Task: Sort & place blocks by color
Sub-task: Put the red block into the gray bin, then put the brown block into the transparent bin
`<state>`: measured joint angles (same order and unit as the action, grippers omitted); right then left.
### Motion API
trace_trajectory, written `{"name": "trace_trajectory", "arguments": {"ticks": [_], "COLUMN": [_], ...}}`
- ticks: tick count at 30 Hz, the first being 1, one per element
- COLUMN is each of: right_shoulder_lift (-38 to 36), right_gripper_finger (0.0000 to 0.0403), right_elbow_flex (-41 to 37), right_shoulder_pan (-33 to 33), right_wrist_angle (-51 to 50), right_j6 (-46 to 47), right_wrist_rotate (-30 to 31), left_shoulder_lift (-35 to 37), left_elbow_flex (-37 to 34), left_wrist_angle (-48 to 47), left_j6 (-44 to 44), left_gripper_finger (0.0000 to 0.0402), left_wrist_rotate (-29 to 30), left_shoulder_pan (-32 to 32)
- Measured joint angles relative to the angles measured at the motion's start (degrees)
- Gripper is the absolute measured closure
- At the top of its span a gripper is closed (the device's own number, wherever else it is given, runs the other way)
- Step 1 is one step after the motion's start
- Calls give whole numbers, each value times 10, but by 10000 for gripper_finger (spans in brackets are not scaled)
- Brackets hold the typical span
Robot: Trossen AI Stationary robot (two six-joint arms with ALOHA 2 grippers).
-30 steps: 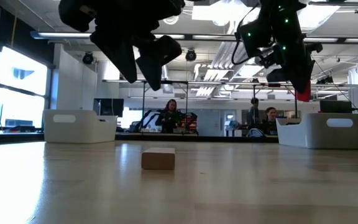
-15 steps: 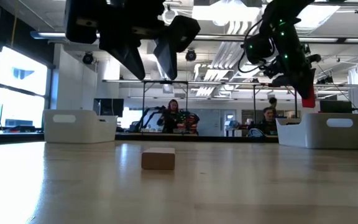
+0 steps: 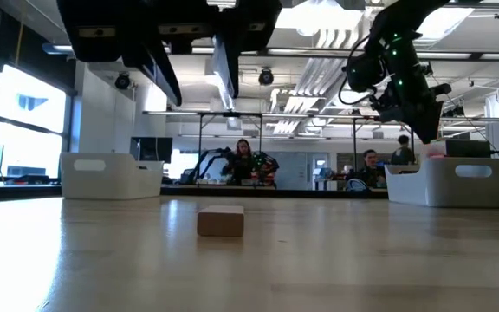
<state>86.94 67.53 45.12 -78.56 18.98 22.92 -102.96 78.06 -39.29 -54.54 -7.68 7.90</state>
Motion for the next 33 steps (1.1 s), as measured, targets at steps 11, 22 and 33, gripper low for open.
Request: {"name": "trace_trajectory", "arguments": {"ticks": [11,22,33], "right_shoulder_lift": [0,0,0], "right_gripper_finger": [248,247,247], "right_elbow_flex": [0,0,0], "right_shoulder_pan": [-22,-36,-56], "right_wrist_angle": [0,3,7], "right_j6": [47,72,80], "right_wrist_rotate": [-2,-44,-43], "left_shoulder_lift": [0,-11,-72], "left_elbow_flex": [0,0,0], "left_wrist_angle": [13,68,96], "left_j6": [-79,-82,-87], "left_gripper_finger": [190,190,190], "left_wrist_rotate": [0,-2,-2], "left_shoulder_pan": [31,30,33]}}
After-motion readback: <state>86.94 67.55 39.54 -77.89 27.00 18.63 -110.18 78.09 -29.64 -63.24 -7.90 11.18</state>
